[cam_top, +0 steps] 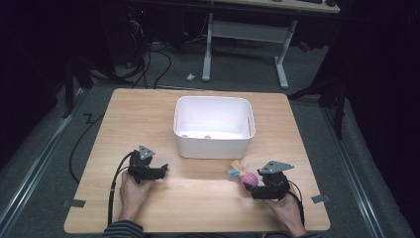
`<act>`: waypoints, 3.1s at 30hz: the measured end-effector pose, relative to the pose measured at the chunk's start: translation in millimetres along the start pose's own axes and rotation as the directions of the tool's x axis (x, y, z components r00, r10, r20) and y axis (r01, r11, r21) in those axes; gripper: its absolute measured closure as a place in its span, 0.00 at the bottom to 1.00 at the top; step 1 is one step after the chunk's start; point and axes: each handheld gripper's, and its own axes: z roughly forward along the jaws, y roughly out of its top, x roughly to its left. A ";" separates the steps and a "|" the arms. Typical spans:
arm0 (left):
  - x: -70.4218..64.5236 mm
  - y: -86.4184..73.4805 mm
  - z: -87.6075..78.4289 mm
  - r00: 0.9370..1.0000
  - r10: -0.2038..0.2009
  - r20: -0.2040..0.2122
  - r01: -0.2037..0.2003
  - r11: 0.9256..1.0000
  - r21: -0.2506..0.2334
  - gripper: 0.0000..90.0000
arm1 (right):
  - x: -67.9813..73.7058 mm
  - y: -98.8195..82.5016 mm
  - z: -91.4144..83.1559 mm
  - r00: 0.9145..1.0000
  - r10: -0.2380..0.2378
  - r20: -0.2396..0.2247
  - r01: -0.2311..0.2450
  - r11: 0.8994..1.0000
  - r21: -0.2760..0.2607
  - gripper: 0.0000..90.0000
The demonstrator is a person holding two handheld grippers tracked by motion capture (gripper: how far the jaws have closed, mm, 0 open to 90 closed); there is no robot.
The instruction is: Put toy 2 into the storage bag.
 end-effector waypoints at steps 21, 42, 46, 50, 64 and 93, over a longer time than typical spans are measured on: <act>-0.1 0.0 0.0 1.000 0.000 -0.001 0.000 1.000 0.000 0.16 | 1.5 3.1 14.1 0.999 -0.007 -0.051 0.010 0.998 0.063 0.36; -0.2 0.0 0.0 1.000 -0.001 -0.001 0.001 1.000 0.000 0.16 | 3.5 6.2 16.1 0.999 -0.038 -0.033 0.041 0.995 0.089 0.38; -0.2 0.0 -0.1 1.000 0.000 -0.002 0.000 1.000 0.000 0.16 | 1.4 6.1 14.2 0.998 -0.020 -0.062 0.025 0.997 0.077 0.39; -0.3 -0.1 -0.1 1.000 0.000 -0.002 0.000 1.000 0.000 0.16 | -1.5 8.1 7.7 0.997 -0.018 -0.072 0.022 0.999 0.045 0.39; -0.3 -0.1 -0.1 1.000 0.000 -0.002 0.000 1.000 0.000 0.16 | -9.7 35.6 -33.9 0.994 -0.045 -0.101 0.040 0.998 -0.056 0.39; -0.3 -0.1 -0.1 1.000 -0.001 -0.002 0.001 1.000 0.000 0.16 | -31.2 132.4 -67.6 0.984 -0.123 -0.130 0.101 0.981 -0.164 0.39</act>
